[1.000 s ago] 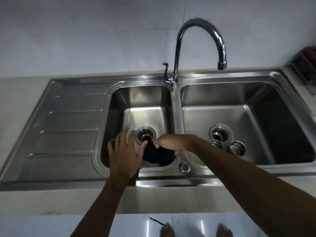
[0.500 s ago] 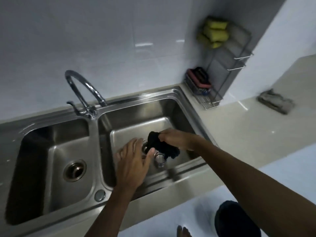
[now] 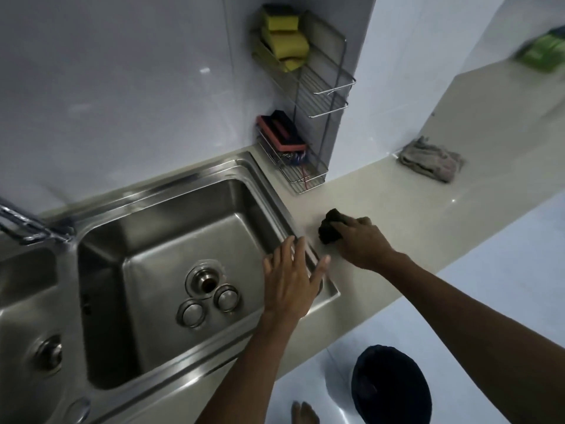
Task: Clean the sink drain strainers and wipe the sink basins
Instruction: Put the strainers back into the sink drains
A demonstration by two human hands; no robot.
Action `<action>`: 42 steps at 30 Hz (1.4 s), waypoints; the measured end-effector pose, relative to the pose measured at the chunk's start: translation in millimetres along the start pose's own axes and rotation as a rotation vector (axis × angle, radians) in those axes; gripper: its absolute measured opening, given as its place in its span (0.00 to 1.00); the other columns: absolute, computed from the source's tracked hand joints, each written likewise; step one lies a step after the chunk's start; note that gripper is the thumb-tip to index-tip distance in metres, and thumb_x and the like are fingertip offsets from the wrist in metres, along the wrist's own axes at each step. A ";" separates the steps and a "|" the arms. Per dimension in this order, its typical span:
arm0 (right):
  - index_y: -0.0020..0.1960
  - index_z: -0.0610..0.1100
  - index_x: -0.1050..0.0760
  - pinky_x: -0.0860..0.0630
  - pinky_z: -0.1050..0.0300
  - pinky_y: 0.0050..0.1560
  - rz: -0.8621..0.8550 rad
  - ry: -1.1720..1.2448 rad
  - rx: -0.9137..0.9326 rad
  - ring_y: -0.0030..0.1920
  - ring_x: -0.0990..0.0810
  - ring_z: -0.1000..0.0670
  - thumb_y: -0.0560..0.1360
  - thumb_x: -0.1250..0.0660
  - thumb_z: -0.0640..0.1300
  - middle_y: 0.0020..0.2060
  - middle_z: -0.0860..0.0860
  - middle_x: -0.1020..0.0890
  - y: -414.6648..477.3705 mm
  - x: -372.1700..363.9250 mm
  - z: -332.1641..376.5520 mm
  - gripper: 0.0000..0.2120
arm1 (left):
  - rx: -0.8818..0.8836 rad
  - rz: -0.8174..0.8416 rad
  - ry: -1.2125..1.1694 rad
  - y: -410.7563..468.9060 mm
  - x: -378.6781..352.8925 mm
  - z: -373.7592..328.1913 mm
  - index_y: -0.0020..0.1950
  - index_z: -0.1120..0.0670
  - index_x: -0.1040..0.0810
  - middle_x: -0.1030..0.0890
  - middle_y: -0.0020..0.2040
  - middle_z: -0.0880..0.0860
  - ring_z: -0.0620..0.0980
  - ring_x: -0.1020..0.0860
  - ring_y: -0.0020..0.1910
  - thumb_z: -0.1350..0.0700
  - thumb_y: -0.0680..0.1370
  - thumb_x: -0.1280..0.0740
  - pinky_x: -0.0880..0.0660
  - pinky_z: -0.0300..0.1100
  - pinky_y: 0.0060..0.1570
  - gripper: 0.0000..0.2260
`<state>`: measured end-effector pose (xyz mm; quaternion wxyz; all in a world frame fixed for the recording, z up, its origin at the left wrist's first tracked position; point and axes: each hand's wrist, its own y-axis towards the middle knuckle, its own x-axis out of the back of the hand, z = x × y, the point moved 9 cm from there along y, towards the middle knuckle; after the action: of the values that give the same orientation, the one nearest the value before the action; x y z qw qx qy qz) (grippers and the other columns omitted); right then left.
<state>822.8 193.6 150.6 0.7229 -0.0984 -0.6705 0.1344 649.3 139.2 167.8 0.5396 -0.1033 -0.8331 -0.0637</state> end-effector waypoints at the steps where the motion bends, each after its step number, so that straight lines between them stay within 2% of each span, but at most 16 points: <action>1: 0.79 0.53 0.41 0.34 0.37 0.71 0.074 -0.025 -0.007 0.74 0.38 0.33 0.79 0.41 0.52 0.80 0.47 0.42 -3.0 -19.4 -4.8 0.29 | 0.003 -0.002 0.003 0.4 -2.3 -0.8 0.79 0.52 0.33 0.32 0.79 0.54 0.53 0.32 0.76 0.30 0.81 0.55 0.36 0.54 0.74 0.36; 3: 0.82 0.55 0.50 0.45 0.33 0.76 0.203 -0.003 -0.033 0.80 0.52 0.35 0.81 0.44 0.55 0.82 0.49 0.54 -5.7 -54.7 -13.6 0.31 | 0.009 -0.003 0.001 1.4 -7.6 -1.6 0.78 0.52 0.31 0.30 0.78 0.55 0.54 0.31 0.76 0.30 0.81 0.54 0.36 0.53 0.73 0.36; 4: 0.82 0.55 0.52 0.48 0.31 0.76 0.222 -0.028 -0.004 0.80 0.56 0.36 0.82 0.46 0.55 0.82 0.49 0.57 -4.7 -65.9 -13.5 0.31 | 0.014 0.000 0.004 1.8 -10.4 -0.1 0.78 0.52 0.31 0.30 0.78 0.54 0.53 0.31 0.75 0.30 0.82 0.54 0.35 0.53 0.72 0.36; 7: 0.82 0.53 0.55 0.46 0.29 0.75 0.216 -0.107 0.081 0.80 0.59 0.32 0.83 0.48 0.56 0.82 0.47 0.60 -0.1 -74.4 -10.7 0.31 | 0.029 0.011 0.043 2.4 -15.4 6.2 0.79 0.50 0.33 0.31 0.78 0.52 0.52 0.32 0.76 0.30 0.82 0.55 0.36 0.52 0.73 0.35; 10: 0.82 0.56 0.56 0.46 0.29 0.75 0.210 -0.035 0.045 0.79 0.57 0.30 0.83 0.46 0.57 0.82 0.47 0.60 1.1 -67.3 -14.6 0.32 | 0.043 0.021 0.057 1.9 -15.5 8.6 0.80 0.50 0.35 0.33 0.79 0.52 0.51 0.34 0.77 0.29 0.81 0.58 0.37 0.52 0.74 0.37; 15: 0.80 0.59 0.46 0.40 0.31 0.73 0.172 0.093 0.002 0.78 0.49 0.30 0.81 0.41 0.55 0.82 0.51 0.52 -2.0 -44.1 -9.8 0.30 | 0.061 -0.001 0.046 0.2 -13.6 16.7 0.79 0.51 0.32 0.30 0.78 0.53 0.53 0.31 0.75 0.31 0.82 0.53 0.36 0.53 0.73 0.35; 18: 0.78 0.57 0.40 0.36 0.33 0.72 0.036 0.099 0.047 0.77 0.43 0.33 0.80 0.38 0.55 0.81 0.51 0.45 -11.8 -20.0 2.9 0.28 | 0.100 -0.028 0.063 -7.9 -7.0 35.4 0.77 0.53 0.29 0.27 0.75 0.55 0.55 0.28 0.73 0.31 0.82 0.50 0.34 0.55 0.70 0.34; 21: 0.76 0.54 0.35 0.33 0.35 0.71 -0.050 0.155 0.155 0.75 0.37 0.36 0.80 0.36 0.55 0.78 0.49 0.37 -18.7 -0.1 39.5 0.26 | 0.146 -0.010 0.092 -23.2 -3.4 68.0 0.78 0.53 0.30 0.27 0.75 0.54 0.54 0.29 0.74 0.29 0.80 0.52 0.34 0.55 0.70 0.37; 24: 0.75 0.52 0.36 0.29 0.39 0.68 -0.019 0.149 0.286 0.72 0.31 0.38 0.79 0.35 0.55 0.75 0.49 0.32 -16.4 1.2 97.4 0.26 | 0.225 0.020 0.111 -42.2 3.4 112.2 0.80 0.51 0.34 0.31 0.78 0.54 0.55 0.32 0.77 0.28 0.79 0.47 0.36 0.57 0.73 0.38; 27: 0.75 0.51 0.35 0.29 0.45 0.68 0.014 0.112 0.408 0.69 0.29 0.41 0.77 0.33 0.55 0.73 0.50 0.30 -10.0 -10.7 156.1 0.29 | 0.302 0.043 0.145 -60.5 12.3 155.1 0.81 0.50 0.37 0.33 0.79 0.53 0.55 0.34 0.77 0.29 0.78 0.40 0.36 0.58 0.74 0.37; 31: 0.76 0.51 0.37 0.29 0.44 0.67 0.099 0.064 0.463 0.68 0.29 0.41 0.76 0.32 0.54 0.71 0.48 0.29 2.8 -46.7 215.1 0.30 | 0.353 0.068 0.150 -78.0 15.4 201.3 0.82 0.48 0.40 0.35 0.80 0.52 0.54 0.36 0.78 0.30 0.78 0.39 0.37 0.57 0.75 0.37; 36: 0.75 0.47 0.37 0.29 0.45 0.65 0.219 -0.001 0.449 0.66 0.28 0.38 0.75 0.32 0.58 0.68 0.45 0.28 38.3 -107.0 256.9 0.33 | 0.336 0.119 0.144 -74.0 -8.3 240.0 0.82 0.49 0.39 0.34 0.79 0.53 0.54 0.36 0.78 0.28 0.78 0.45 0.38 0.55 0.75 0.38; 40: 0.77 0.47 0.41 0.28 0.44 0.63 0.282 -0.068 0.447 0.66 0.28 0.38 0.72 0.29 0.58 0.68 0.44 0.29 70.7 -159.2 274.4 0.40 | 0.293 0.190 0.200 -58.3 -39.8 272.9 0.83 0.49 0.42 0.36 0.80 0.55 0.54 0.37 0.78 0.23 0.75 0.55 0.39 0.57 0.75 0.44; 42: 0.78 0.48 0.43 0.27 0.43 0.63 0.340 -0.103 0.452 0.66 0.29 0.39 0.70 0.27 0.58 0.69 0.44 0.30 77.3 -180.2 278.6 0.43 | 0.283 0.251 0.226 -51.9 -54.3 287.4 0.84 0.49 0.46 0.40 0.82 0.56 0.55 0.40 0.80 0.22 0.74 0.55 0.41 0.59 0.77 0.46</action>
<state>528.9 197.2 -21.5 0.6585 -0.0386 -0.6333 0.4047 403.7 145.8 0.9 0.6422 -0.1215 -0.7488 0.1102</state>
